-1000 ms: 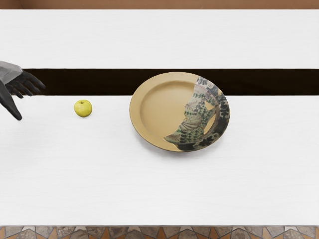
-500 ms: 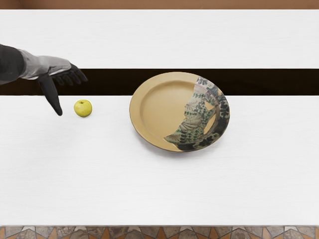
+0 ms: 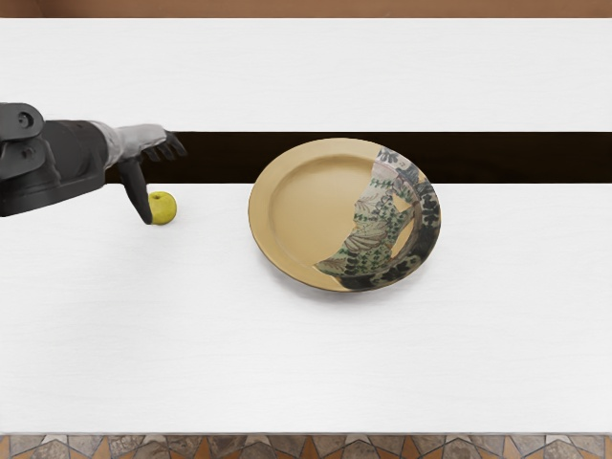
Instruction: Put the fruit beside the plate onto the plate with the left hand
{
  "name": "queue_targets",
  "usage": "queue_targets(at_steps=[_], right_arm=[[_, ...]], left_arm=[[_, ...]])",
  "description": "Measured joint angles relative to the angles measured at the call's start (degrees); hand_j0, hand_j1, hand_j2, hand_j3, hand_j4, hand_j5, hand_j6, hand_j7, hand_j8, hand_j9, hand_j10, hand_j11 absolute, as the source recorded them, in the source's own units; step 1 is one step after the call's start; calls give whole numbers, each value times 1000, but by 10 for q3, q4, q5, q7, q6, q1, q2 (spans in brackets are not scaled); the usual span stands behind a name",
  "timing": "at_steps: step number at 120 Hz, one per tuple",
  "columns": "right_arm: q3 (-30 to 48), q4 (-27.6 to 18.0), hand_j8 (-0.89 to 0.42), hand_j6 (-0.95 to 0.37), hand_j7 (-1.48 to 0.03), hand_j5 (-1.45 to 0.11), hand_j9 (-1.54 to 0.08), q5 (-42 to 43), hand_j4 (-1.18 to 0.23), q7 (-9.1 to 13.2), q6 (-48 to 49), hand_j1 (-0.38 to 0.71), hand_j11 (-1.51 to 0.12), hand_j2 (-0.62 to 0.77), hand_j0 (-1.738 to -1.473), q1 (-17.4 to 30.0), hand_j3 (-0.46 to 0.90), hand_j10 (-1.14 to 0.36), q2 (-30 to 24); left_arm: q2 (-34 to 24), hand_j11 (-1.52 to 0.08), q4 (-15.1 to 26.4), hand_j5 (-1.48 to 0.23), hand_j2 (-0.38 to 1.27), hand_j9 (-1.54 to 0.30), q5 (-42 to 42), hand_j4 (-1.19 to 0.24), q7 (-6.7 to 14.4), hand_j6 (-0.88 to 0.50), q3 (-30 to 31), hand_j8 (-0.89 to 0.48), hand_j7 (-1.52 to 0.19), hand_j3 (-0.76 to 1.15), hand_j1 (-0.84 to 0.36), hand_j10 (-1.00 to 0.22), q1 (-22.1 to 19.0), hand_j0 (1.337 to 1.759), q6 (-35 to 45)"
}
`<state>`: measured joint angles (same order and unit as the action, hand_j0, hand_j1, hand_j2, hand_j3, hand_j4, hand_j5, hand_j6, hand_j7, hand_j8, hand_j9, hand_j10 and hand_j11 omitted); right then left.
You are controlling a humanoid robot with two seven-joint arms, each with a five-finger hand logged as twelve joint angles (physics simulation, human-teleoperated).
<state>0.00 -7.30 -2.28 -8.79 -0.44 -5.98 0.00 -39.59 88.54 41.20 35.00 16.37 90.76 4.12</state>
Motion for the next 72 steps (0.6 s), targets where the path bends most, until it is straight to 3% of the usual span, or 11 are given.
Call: queue_targets(at_steps=[19,39,72], right_arm=[[0,0,-23,-23,-29,-29,-29,0,-23,0,0,-323,-29,-4,-1658,0,0,-22,0],[0,0,-23,-23,-29,-29,-29,0,-23,0,0,-323,-29,-4,-1658,0,0,-22,0],[0,0,-23,-23,-29,-29,-29,0,-23,0,0,-323,-29,-4,-1658,0,0,-22,0]], left_arm=[[26,-321,-6,-321,52,-321,-8,-250,0,-251,34,-251,-321,0,55,-249,0,1658,52],[93,-321,-39,-321,51,-321,-13,-249,0,-250,65,-250,-321,0,55,-249,-6,1658,99],[95,-320,-75,-320,51,-320,-14,-248,0,-249,83,-249,-320,0,55,-248,-37,1658,139]])
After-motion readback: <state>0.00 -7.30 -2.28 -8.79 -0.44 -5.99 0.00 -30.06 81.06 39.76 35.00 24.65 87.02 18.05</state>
